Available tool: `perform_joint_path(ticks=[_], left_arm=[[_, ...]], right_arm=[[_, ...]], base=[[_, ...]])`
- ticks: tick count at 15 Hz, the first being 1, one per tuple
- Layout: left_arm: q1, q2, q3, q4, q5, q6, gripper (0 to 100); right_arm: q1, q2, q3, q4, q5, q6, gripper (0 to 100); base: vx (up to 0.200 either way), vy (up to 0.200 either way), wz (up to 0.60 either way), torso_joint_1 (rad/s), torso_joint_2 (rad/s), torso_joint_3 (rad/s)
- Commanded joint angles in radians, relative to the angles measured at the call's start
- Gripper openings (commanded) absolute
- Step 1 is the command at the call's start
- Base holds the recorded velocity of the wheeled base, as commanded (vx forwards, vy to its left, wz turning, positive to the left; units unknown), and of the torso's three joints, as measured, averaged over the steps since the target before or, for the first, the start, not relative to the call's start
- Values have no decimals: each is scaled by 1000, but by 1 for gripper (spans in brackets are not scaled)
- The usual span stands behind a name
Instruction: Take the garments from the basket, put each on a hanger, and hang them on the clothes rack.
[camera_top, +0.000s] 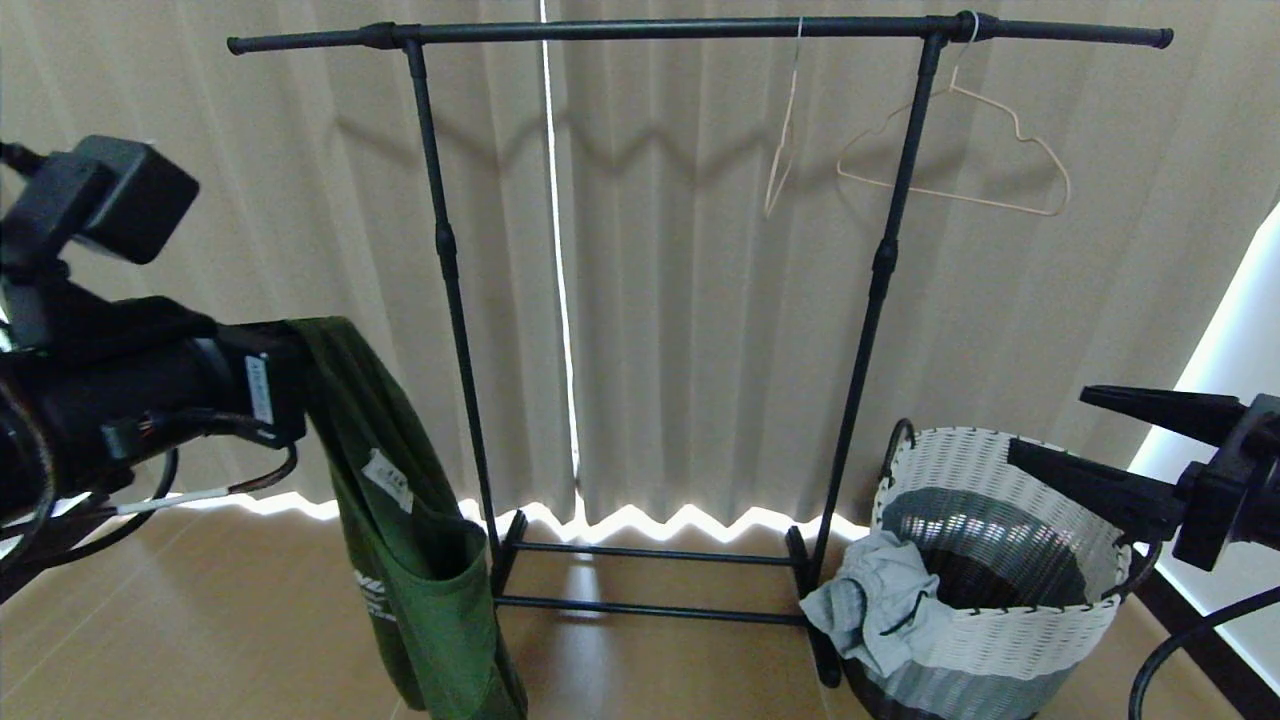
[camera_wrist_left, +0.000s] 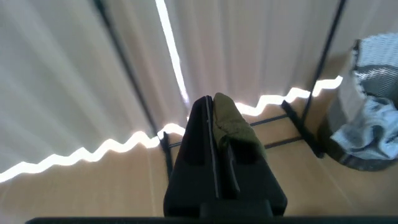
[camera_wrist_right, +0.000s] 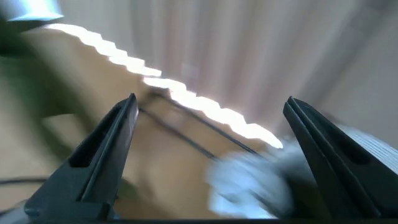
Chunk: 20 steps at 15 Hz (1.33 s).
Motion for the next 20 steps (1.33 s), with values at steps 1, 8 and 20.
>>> perform_joint_path(ticks=[1, 8, 20], left_arm=[[59, -159, 121, 6, -1, -2, 0], [183, -208, 173, -1, -10, -4, 0], [178, -222, 207, -27, -42, 1, 0]], right_arm=[[-58, -10, 20, 1, -79, -16, 100], [-164, -25, 34, -16, -147, -133, 100], [-167, -42, 65, -16, -236, -199, 100]], base=[[0, 0, 0, 0, 0, 0], [0, 0, 0, 0, 0, 0], [0, 0, 0, 0, 0, 0]])
